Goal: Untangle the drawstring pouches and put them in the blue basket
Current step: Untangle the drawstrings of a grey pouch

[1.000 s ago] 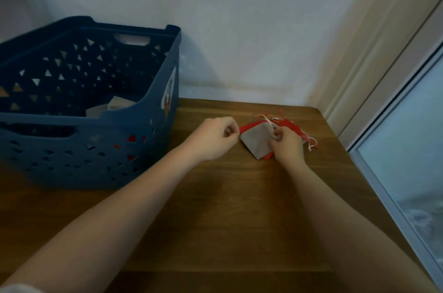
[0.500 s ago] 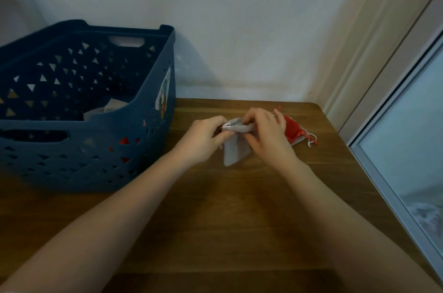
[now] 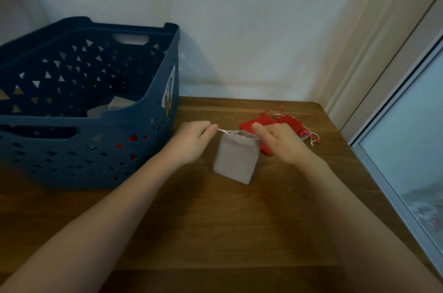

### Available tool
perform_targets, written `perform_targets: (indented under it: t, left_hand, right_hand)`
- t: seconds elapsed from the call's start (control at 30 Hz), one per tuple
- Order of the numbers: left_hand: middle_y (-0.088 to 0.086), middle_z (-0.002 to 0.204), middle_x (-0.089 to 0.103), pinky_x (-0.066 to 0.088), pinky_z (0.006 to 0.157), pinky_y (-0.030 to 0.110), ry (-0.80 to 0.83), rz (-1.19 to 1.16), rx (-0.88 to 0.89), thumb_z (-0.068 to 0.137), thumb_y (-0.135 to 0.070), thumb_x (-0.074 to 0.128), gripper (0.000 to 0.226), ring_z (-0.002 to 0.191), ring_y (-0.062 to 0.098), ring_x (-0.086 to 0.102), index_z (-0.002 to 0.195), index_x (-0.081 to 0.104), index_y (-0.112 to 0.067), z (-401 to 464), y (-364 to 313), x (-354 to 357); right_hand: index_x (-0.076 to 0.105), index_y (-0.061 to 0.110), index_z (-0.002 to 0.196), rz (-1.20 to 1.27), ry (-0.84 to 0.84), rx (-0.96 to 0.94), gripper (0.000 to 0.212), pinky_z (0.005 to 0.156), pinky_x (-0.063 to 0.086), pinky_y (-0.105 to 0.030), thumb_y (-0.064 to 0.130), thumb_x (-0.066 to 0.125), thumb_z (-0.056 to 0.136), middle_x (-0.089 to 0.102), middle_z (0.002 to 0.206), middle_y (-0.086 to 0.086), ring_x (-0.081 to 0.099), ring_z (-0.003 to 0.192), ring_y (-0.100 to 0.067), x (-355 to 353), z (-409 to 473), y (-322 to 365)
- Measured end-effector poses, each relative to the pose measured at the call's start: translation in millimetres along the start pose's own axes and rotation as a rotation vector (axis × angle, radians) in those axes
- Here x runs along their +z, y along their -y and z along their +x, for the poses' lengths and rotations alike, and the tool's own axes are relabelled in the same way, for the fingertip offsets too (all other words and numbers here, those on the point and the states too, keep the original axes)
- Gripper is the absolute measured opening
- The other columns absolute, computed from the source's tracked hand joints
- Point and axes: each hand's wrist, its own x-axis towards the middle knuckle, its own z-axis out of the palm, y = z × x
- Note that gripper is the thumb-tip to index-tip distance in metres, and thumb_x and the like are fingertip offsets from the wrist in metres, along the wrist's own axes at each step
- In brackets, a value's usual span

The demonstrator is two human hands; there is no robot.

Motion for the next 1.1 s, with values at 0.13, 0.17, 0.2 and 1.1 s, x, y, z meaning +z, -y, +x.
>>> perform_targets:
  t: [0.13,0.17,0.2,1.1]
  left_hand:
    - [-0.006,0.069,0.051,0.035,0.074,0.030,-0.045,-0.366,-0.125,0.098,-0.032,0.041,0.037,0.073,0.009,0.049,0.068,0.052,-0.014,-4.8,-2.0,-0.9]
    - [-0.008,0.070,0.054,0.035,0.081,0.031,-0.071,-0.439,-0.163,0.097,-0.031,0.044,0.037,0.078,0.009,0.052,0.066,0.053,-0.013,-4.5,-2.6,-0.2]
    - [-0.009,0.069,0.057,0.037,0.086,0.032,-0.092,-0.516,-0.197,0.095,-0.031,0.049,0.037,0.081,0.010,0.054,0.065,0.055,-0.010,-4.0,-2.7,0.7]
    - [0.000,0.077,0.057,0.040,0.062,0.024,-0.097,-0.952,-0.350,0.098,-0.029,0.042,0.028,0.062,0.010,0.046,0.076,0.054,-0.016,7.6,-14.2,9.1]
  right_hand:
    - [0.052,0.017,0.058,0.704,-0.072,0.095,0.038,0.050,0.032,-0.023,0.025,0.050,0.095,0.044,0.050,0.005,0.038,0.049,-0.012,-2.3,0.3,-12.5]
    - [0.055,0.017,0.060,0.790,-0.113,0.139,0.034,0.054,0.034,-0.024,0.025,0.054,0.093,0.048,0.051,0.005,0.042,0.052,-0.014,-1.5,2.9,-15.6]
    - [0.059,0.016,0.064,0.844,-0.160,0.189,0.029,0.058,0.036,-0.026,0.026,0.057,0.091,0.052,0.053,0.005,0.045,0.056,-0.014,-0.5,5.6,-17.2]
    - [0.069,0.013,0.103,0.833,-0.181,0.275,0.019,0.048,0.037,-0.011,0.021,0.054,0.094,0.052,0.078,0.007,0.044,0.062,-0.001,6.7,3.9,17.6]
